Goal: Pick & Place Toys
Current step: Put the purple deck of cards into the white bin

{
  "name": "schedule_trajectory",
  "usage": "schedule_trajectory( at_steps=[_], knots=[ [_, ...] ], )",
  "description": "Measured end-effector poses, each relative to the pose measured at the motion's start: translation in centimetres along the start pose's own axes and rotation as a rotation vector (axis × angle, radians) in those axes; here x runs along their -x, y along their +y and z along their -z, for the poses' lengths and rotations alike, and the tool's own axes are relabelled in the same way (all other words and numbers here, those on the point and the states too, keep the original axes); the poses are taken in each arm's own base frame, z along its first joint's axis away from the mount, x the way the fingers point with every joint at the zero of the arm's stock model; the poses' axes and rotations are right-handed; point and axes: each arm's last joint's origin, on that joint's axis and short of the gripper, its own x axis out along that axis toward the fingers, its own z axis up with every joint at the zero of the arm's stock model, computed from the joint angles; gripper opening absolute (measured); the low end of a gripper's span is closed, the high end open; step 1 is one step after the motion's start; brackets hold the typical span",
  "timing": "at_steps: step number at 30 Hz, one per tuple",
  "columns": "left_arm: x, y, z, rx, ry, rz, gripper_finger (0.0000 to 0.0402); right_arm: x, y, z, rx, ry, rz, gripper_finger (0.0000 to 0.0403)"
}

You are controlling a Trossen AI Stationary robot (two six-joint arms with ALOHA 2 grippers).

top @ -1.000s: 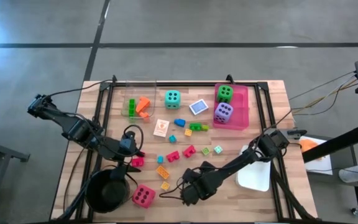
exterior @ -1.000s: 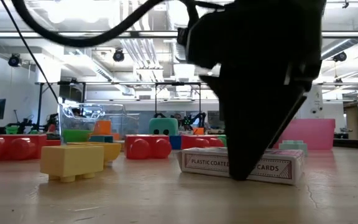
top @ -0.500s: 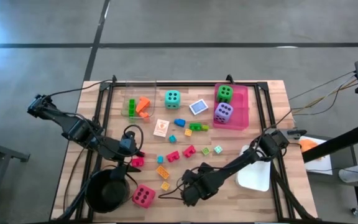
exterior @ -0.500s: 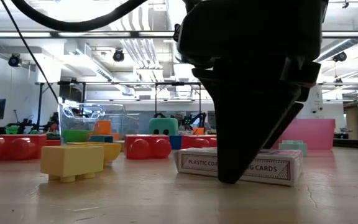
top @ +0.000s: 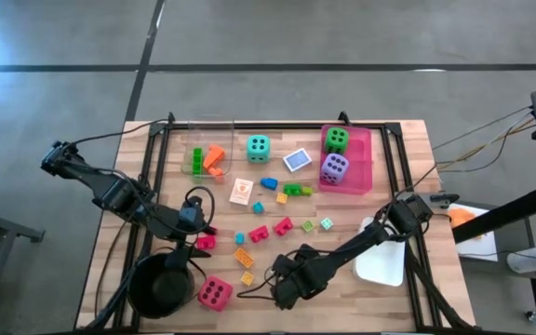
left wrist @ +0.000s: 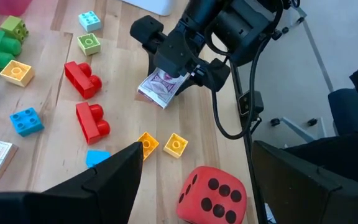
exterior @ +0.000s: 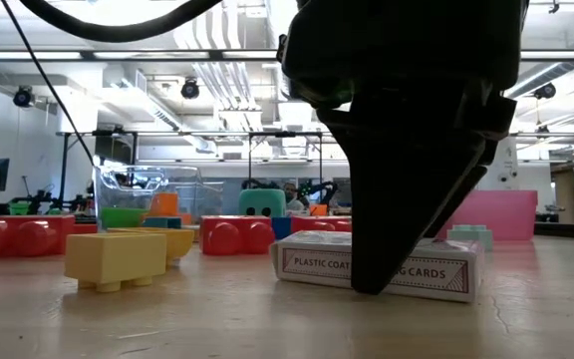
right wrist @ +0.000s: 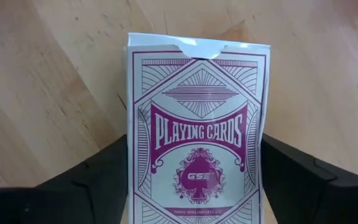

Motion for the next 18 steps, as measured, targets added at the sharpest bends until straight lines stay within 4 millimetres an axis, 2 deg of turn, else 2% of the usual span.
schedule_trajectory(
  at_steps=[4,10,18],
  knots=[
    [0.00,0.00,0.00,0.003,0.000,0.000,0.0303,0.18,0.12,-0.11,0.007,-0.002,-0.003,0.0299],
    [0.00,0.01,0.00,0.016,0.000,0.000,0.0303,0.38,0.23,-0.23,0.022,-0.002,-0.003,0.0285],
    [0.00,0.00,0.00,0.017,0.000,0.000,0.0303,0.47,0.24,-0.26,0.022,-0.002,-0.004,0.0284]
  ],
)
